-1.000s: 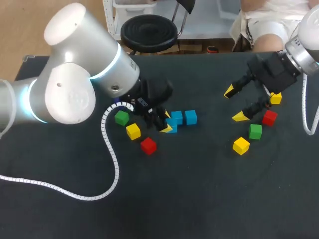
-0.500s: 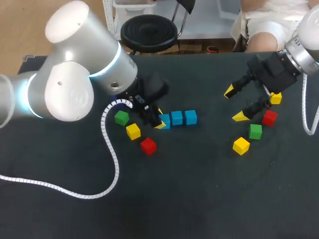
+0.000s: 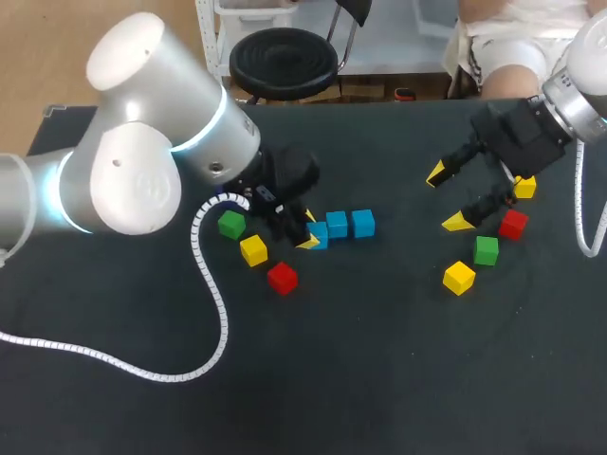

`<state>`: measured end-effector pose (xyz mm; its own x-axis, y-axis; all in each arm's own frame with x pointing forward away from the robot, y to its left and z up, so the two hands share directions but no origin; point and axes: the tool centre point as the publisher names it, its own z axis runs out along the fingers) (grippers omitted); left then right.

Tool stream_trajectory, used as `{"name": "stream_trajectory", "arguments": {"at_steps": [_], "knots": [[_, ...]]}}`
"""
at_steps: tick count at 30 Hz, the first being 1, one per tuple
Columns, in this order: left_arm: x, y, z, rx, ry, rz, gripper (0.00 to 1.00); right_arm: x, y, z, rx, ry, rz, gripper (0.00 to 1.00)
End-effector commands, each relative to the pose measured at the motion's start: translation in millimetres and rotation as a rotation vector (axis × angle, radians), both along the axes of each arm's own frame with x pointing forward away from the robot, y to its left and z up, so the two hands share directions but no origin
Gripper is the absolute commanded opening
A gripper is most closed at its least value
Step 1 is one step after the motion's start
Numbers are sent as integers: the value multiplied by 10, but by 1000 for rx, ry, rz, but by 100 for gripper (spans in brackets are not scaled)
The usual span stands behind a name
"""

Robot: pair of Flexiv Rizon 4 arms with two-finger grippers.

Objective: Place the blue cubes, place green cubes on the blue cubes, place the yellow cubes on the green cubes, then place the red cubes on the yellow cubes, and place purple cube on the red cubes.

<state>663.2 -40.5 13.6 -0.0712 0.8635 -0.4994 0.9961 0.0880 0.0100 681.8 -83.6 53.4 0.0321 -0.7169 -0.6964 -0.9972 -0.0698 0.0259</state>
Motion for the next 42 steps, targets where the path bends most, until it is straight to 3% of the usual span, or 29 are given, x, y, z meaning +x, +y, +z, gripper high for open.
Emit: {"name": "stream_trajectory", "arguments": {"at_steps": [1, 21, 42], "knots": [[48, 24, -36, 6, 12, 11, 0, -5, -2, -3, 2, -2, 0, 100], [232, 28, -109, 5, 4, 39, 0, -5, -2, -3, 2, -2, 0, 100], [297, 73, -182, -3, 15, 56, 0, -5, -2, -3, 2, -2, 0, 100]]}}
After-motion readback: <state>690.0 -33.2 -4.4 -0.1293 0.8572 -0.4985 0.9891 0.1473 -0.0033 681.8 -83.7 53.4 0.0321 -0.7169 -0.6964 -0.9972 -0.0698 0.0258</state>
